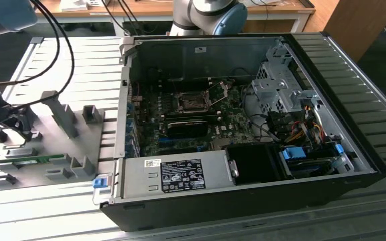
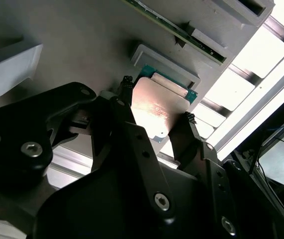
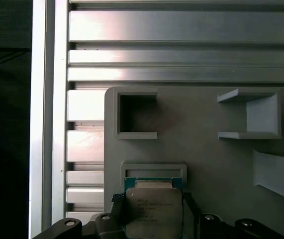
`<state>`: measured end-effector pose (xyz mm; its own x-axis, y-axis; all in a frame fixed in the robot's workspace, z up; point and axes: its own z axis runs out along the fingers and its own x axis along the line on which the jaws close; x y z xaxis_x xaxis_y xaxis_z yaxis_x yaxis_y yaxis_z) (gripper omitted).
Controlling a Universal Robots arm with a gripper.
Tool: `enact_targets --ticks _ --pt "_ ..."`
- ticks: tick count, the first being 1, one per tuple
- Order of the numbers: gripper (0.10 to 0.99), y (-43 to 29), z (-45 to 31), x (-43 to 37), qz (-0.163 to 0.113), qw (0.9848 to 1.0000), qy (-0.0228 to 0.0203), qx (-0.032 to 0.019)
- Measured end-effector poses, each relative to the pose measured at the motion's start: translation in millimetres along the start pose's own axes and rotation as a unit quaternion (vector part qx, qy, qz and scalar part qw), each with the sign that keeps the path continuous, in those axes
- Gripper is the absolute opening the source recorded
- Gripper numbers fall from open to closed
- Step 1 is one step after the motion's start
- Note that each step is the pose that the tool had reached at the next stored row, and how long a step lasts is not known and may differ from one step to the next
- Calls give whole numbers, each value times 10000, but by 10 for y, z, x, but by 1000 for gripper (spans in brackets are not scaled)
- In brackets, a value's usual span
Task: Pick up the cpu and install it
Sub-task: 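Pick up the cpu and move it towards the insertion slot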
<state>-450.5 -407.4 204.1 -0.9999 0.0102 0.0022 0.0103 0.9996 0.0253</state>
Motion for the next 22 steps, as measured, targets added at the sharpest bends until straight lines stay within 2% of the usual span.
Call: enact_targets --ticks 22 --pt "545 3 -116 0 0 10000 0 0"
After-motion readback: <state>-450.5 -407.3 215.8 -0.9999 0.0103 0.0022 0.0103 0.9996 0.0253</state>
